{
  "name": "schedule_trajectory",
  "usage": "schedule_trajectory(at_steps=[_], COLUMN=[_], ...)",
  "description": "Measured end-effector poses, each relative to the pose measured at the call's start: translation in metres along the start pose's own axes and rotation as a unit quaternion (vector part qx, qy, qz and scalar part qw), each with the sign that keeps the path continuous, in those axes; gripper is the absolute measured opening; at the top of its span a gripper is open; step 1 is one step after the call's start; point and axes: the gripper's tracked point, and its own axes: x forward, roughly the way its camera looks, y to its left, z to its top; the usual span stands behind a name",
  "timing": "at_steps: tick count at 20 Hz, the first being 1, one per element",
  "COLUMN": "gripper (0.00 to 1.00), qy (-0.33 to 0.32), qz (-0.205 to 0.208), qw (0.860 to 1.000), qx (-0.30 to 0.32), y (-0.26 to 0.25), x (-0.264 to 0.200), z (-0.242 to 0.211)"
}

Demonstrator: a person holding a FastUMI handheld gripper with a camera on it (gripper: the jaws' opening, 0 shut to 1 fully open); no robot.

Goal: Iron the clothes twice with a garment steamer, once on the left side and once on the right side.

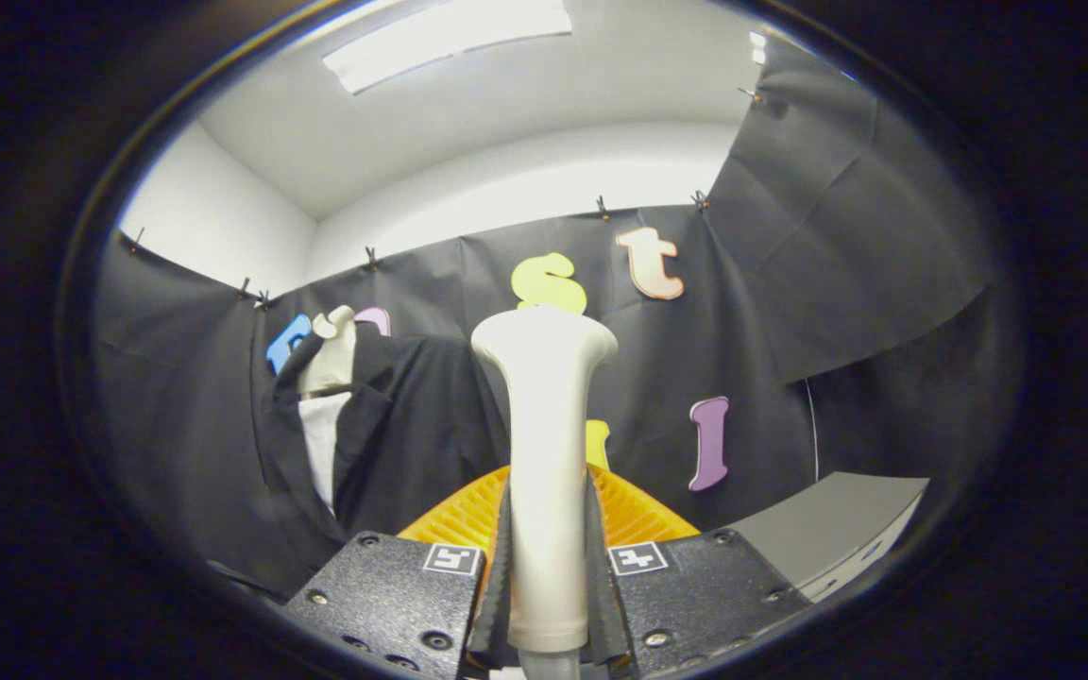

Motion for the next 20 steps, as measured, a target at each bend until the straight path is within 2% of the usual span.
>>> schedule_trajectory(at_steps=[4,8,16,20], gripper=[0.36,0.36,0.36,0.36], qy=[-0.056,-0.085,-0.060,-0.039], qz=[0.026,0.060,0.069,0.091], qw=[0.997,0.992,0.993,0.992], qx=[-0.041,-0.066,-0.070,-0.077], y=[0.057,0.097,0.109,0.112], x=[-0.004,0.012,0.041,0.041], z=[0.022,0.032,-0.008,-0.033])
